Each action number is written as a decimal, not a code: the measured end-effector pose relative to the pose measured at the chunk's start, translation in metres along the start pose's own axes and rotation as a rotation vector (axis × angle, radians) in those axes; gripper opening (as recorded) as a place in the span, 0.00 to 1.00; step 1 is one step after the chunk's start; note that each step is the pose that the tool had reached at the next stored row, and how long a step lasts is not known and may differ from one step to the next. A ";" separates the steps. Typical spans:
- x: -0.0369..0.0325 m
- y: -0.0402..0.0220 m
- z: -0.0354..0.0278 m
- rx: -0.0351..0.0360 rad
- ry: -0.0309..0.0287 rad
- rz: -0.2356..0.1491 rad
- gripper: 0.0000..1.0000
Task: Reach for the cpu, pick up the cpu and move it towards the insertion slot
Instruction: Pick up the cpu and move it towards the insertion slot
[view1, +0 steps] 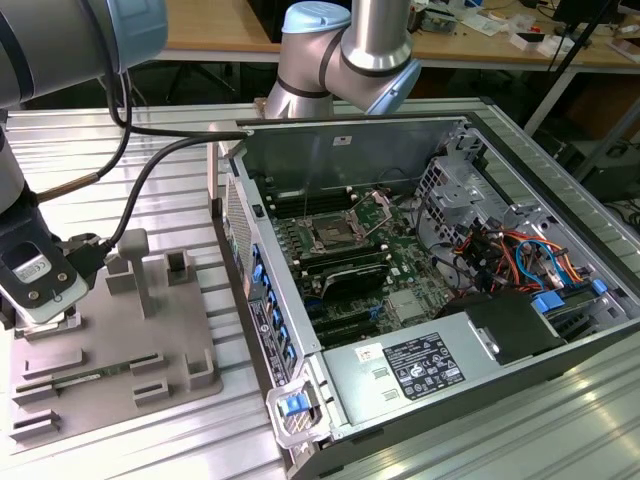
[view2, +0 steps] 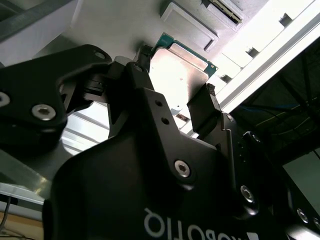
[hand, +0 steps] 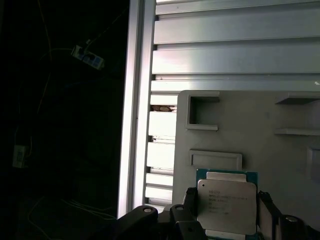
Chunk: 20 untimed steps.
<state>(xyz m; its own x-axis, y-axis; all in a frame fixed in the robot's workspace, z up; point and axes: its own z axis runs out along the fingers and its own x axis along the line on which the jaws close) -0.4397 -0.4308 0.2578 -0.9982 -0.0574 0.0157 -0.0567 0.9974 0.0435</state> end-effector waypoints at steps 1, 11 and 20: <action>0.0000 0.0000 -0.0001 0.0001 0.0002 0.000 0.55; 0.0000 0.0000 -0.0001 0.0001 0.0004 0.000 0.55; 0.0001 0.0002 -0.0051 0.0000 0.0004 0.000 0.55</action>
<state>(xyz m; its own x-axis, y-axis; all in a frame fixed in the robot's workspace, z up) -0.4397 -0.4308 0.2630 -0.9982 -0.0573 0.0161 -0.0565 0.9975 0.0434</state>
